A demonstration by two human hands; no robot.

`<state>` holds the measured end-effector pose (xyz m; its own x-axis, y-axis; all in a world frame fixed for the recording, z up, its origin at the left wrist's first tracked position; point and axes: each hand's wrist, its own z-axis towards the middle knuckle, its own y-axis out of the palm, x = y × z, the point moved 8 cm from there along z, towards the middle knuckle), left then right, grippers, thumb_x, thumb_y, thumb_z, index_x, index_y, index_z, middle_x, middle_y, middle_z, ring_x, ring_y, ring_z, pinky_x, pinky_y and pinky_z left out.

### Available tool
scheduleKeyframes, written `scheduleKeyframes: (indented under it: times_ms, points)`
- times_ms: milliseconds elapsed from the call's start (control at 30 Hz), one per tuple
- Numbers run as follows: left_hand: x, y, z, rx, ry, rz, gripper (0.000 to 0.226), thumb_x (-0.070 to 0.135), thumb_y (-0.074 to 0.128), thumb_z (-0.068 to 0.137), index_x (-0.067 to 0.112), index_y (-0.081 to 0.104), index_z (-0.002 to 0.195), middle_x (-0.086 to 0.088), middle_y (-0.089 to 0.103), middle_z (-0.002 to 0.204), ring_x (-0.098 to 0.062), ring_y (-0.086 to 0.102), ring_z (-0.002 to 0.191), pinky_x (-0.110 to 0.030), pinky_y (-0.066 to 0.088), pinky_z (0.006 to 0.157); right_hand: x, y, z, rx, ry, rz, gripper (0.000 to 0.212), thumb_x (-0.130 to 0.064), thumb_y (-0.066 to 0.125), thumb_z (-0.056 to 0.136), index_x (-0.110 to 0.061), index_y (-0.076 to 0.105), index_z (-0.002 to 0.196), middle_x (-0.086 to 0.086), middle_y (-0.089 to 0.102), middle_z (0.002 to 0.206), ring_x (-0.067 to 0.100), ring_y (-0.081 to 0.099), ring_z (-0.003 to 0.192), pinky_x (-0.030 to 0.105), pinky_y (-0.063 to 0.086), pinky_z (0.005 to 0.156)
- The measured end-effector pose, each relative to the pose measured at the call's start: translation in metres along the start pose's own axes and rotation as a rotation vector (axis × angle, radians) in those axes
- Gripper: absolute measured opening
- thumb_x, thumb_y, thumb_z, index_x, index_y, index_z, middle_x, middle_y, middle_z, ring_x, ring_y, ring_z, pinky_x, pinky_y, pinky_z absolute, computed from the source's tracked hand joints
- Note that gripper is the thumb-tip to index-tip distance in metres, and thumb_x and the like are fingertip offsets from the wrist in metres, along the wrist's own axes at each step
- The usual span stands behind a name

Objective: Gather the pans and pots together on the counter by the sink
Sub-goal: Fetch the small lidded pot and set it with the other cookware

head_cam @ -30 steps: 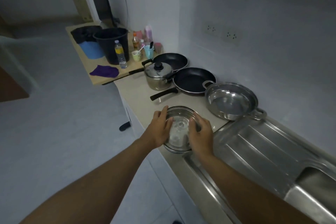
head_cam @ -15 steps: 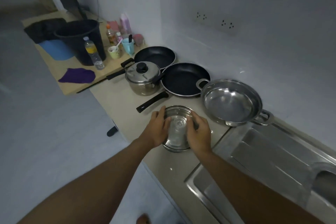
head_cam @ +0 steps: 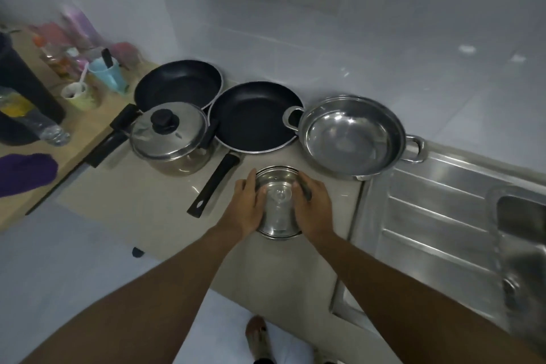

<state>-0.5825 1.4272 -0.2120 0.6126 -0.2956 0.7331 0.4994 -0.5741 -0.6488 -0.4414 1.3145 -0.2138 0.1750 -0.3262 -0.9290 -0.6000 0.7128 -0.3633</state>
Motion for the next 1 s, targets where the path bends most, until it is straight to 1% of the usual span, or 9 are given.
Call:
scheduleKeyframes:
  times_ms: [33, 133, 200, 300, 400, 500, 667, 800, 1000]
  points:
    - [-0.002, 0.001, 0.002, -0.012, 0.006, -0.002, 0.061, 0.038, 0.035, 0.104, 0.018, 0.013, 0.158, -0.011, 0.028, 0.150, -0.025, 0.043, 0.131, -0.023, 0.026, 0.103, 0.002, 0.001, 0.000, 0.011, -0.003, -0.013, 0.038, -0.025, 0.058, 0.098, -0.018, 0.061, 0.136, 0.004, 0.057, 0.128, 0.008, 0.055, 0.112, 0.004, 0.037, 0.093]
    - [-0.005, 0.002, 0.007, -0.024, 0.055, -0.009, 0.060, 0.038, 0.034, 0.105, 0.017, 0.014, 0.158, -0.010, 0.027, 0.150, -0.023, 0.044, 0.130, -0.023, 0.028, 0.103, 0.005, 0.006, 0.000, 0.032, -0.030, -0.080, 0.039, -0.024, 0.057, 0.099, -0.017, 0.059, 0.138, 0.006, 0.055, 0.132, 0.015, 0.054, 0.119, 0.022, 0.041, 0.104]
    - [-0.004, 0.001, 0.009, -0.010, 0.098, -0.011, 0.060, 0.036, 0.034, 0.105, 0.014, 0.015, 0.157, -0.008, 0.025, 0.154, -0.021, 0.040, 0.135, -0.023, 0.029, 0.107, 0.003, 0.007, -0.001, 0.059, -0.074, -0.156, 0.040, -0.025, 0.055, 0.100, -0.015, 0.057, 0.139, 0.009, 0.049, 0.140, 0.021, 0.049, 0.129, 0.027, 0.036, 0.109]
    - [-0.004, 0.003, 0.014, -0.017, 0.135, 0.054, 0.063, 0.042, 0.030, 0.104, 0.015, 0.011, 0.158, -0.004, 0.012, 0.164, -0.018, 0.018, 0.150, -0.035, 0.022, 0.121, -0.003, 0.009, 0.000, 0.148, -0.145, -0.435, 0.050, -0.036, 0.044, 0.102, -0.015, 0.045, 0.147, 0.010, 0.035, 0.157, 0.027, 0.027, 0.147, 0.039, 0.024, 0.118]
    - [-0.004, 0.001, 0.026, 0.019, 0.192, 0.223, 0.064, 0.044, 0.025, 0.103, 0.014, 0.010, 0.158, -0.005, 0.008, 0.167, -0.019, 0.006, 0.153, -0.041, 0.013, 0.125, -0.006, 0.014, 0.006, 0.170, -0.172, -0.597, 0.062, -0.044, 0.030, 0.103, -0.013, 0.024, 0.157, 0.005, 0.021, 0.165, 0.023, 0.006, 0.154, 0.038, 0.008, 0.123]
    - [-0.002, 0.000, 0.045, 0.019, 0.251, 0.351, 0.064, 0.044, 0.021, 0.103, 0.013, 0.008, 0.158, -0.004, 0.005, 0.167, -0.017, -0.002, 0.154, -0.039, 0.003, 0.125, -0.005, 0.023, 0.023, 0.109, -0.155, -0.669, 0.065, -0.044, 0.020, 0.104, -0.010, 0.015, 0.159, 0.006, 0.013, 0.167, 0.022, -0.004, 0.154, 0.044, 0.002, 0.125]
    - [-0.001, 0.000, 0.079, -0.032, 0.275, 0.395, 0.067, 0.051, 0.012, 0.101, 0.016, 0.003, 0.158, 0.000, 0.001, 0.167, -0.015, -0.006, 0.153, -0.034, -0.004, 0.122, -0.010, 0.031, 0.050, 0.069, -0.117, -0.783, 0.066, -0.045, 0.008, 0.102, -0.009, 0.011, 0.158, 0.008, 0.008, 0.167, 0.022, -0.008, 0.154, 0.044, -0.005, 0.125]
    - [0.000, 0.002, 0.098, -0.057, 0.289, 0.414, 0.070, 0.056, 0.005, 0.098, 0.018, 0.000, 0.157, 0.001, -0.002, 0.167, -0.013, -0.010, 0.153, -0.033, -0.007, 0.121, -0.010, 0.033, 0.065, 0.068, -0.090, -0.822, 0.064, -0.043, 0.009, 0.104, -0.009, 0.013, 0.157, 0.008, 0.010, 0.167, 0.022, -0.007, 0.154, 0.044, -0.006, 0.124]
    - [0.000, 0.003, 0.101, -0.071, 0.297, 0.444, 0.072, 0.056, 0.003, 0.097, 0.017, 0.000, 0.157, -0.001, -0.002, 0.167, -0.015, -0.009, 0.153, -0.034, -0.007, 0.120, -0.008, 0.035, 0.069, 0.062, -0.082, -0.859, 0.064, -0.043, 0.006, 0.103, -0.009, 0.015, 0.157, 0.007, 0.011, 0.167, 0.021, -0.005, 0.154, 0.045, -0.006, 0.124]
